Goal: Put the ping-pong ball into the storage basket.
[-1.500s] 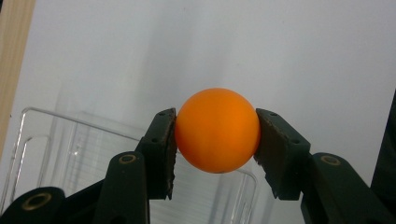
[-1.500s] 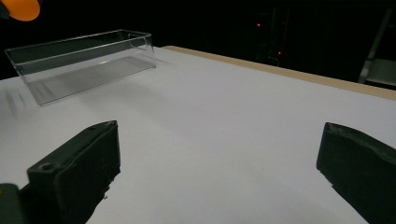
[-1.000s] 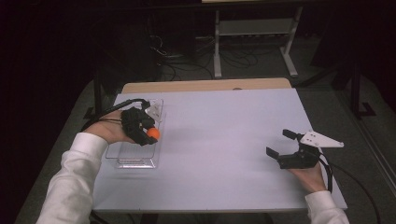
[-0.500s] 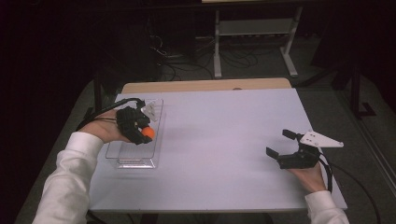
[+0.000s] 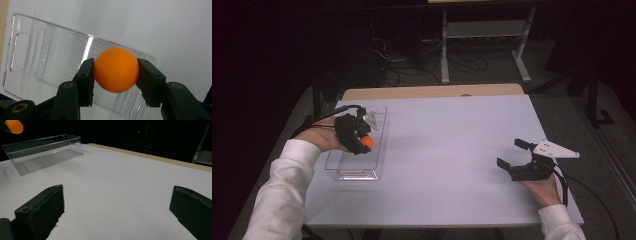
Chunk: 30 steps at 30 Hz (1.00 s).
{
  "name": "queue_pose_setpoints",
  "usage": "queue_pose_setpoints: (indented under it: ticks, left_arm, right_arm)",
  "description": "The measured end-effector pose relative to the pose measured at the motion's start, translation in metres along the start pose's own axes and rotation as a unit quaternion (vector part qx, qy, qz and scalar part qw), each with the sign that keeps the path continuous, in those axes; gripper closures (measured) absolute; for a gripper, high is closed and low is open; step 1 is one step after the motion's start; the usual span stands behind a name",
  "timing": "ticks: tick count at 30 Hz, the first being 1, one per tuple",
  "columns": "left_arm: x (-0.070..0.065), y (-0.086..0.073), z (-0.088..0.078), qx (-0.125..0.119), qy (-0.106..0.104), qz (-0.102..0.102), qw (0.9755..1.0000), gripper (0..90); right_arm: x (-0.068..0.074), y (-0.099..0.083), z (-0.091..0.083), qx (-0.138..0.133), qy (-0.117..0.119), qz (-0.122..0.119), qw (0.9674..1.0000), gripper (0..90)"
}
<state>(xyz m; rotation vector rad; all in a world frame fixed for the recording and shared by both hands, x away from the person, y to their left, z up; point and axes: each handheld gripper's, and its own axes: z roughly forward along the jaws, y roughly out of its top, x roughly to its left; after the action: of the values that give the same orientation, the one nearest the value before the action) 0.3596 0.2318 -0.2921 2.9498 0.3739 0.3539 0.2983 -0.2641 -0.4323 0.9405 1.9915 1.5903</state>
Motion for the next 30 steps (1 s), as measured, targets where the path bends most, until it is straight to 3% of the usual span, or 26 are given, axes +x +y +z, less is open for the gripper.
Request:
queue_pose_setpoints:
  ticks: [30]
  left_arm:
    - [-0.006,-0.011,0.029,0.008,-0.023,-0.01,0.9996,51.1]
  right_arm:
    - [0.0,0.0,0.0,0.002,0.002,0.0,1.0,0.0]
